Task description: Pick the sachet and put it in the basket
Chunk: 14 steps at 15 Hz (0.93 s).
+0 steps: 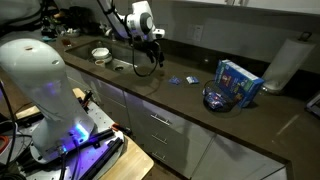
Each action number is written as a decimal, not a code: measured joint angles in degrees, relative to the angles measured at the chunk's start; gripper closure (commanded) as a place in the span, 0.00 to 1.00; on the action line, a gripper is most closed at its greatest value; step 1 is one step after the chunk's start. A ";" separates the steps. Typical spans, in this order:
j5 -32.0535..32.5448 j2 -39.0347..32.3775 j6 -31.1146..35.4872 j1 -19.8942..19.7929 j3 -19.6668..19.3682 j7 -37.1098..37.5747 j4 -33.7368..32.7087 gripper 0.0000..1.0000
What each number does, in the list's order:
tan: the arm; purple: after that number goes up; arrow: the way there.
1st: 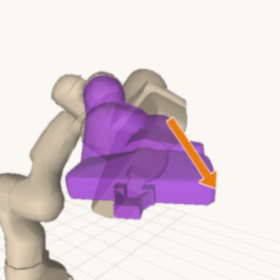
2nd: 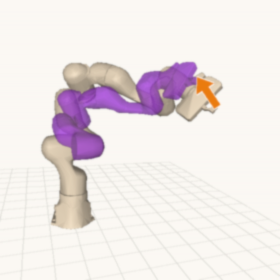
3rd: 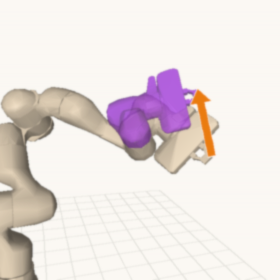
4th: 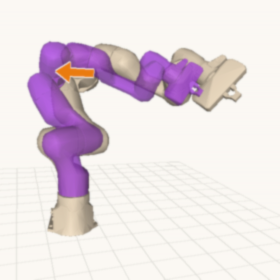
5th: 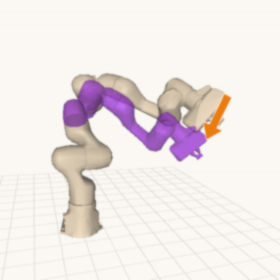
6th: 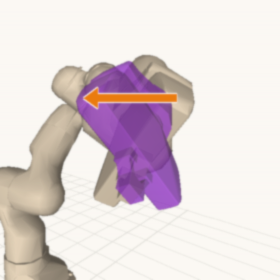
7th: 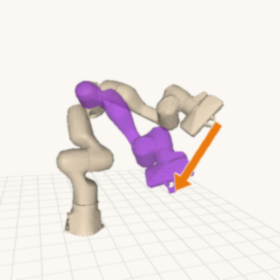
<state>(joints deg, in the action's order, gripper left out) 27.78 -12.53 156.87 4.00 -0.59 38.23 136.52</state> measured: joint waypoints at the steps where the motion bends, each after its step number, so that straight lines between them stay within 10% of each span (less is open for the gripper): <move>1: -0.06 -0.70 1.12 0.04 -0.96 0.00 -0.28 0.00; 6: -0.22 -6.16 3.56 0.50 -6.96 -0.07 -4.34 0.00; 14: -5.86 -16.90 4.46 3.48 -11.18 -0.25 -10.89 0.31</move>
<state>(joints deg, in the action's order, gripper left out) 21.92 -29.42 161.33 7.48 -11.77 37.98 125.63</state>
